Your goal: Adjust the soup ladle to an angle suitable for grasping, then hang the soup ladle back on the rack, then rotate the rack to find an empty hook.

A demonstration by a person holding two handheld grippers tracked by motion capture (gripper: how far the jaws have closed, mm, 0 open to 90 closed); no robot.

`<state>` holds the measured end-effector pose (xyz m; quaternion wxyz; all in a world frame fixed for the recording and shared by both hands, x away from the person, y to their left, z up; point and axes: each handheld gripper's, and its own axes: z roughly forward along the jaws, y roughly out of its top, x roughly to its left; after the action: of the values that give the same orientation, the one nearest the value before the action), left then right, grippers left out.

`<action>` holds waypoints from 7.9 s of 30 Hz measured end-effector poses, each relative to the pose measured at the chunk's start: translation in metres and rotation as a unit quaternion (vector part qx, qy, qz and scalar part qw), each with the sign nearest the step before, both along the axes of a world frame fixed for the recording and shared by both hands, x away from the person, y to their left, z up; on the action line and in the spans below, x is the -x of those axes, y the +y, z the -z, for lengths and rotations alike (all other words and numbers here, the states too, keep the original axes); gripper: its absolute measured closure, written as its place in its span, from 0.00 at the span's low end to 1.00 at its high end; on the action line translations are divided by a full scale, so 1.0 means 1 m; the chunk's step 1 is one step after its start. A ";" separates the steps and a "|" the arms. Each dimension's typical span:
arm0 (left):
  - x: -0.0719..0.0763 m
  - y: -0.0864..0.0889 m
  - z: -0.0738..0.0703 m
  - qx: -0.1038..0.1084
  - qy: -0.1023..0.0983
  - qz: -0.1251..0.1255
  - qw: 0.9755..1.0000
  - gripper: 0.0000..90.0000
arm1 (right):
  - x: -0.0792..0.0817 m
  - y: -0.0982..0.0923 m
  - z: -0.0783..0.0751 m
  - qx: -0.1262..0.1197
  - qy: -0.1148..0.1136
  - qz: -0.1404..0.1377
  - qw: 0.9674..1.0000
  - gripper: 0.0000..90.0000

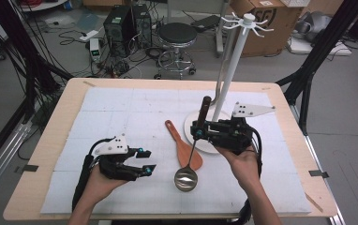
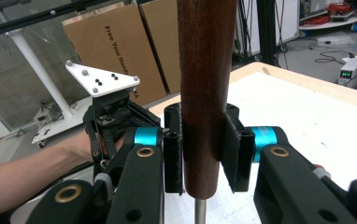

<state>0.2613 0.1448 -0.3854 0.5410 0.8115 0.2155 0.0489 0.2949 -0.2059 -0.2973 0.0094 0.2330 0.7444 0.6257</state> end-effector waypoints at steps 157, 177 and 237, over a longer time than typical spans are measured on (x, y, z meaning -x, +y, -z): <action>-0.002 0.035 0.020 0.000 0.006 -0.067 0.998 0.15 | -0.063 -0.084 -0.108 -0.004 -0.049 0.128 0.991 0.68; -0.001 0.040 0.019 0.002 0.003 -0.076 0.997 0.15 | -0.061 -0.101 -0.122 -0.002 -0.049 0.097 0.994 0.99; -0.001 0.043 0.016 0.009 0.000 -0.074 0.997 0.15 | -0.067 -0.077 -0.170 0.015 -0.097 0.097 0.990 0.99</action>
<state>0.2627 0.1881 -0.4015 0.5429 0.7886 0.2754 0.0866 0.3624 -0.2826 -0.1276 0.1458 0.2422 0.7228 0.6306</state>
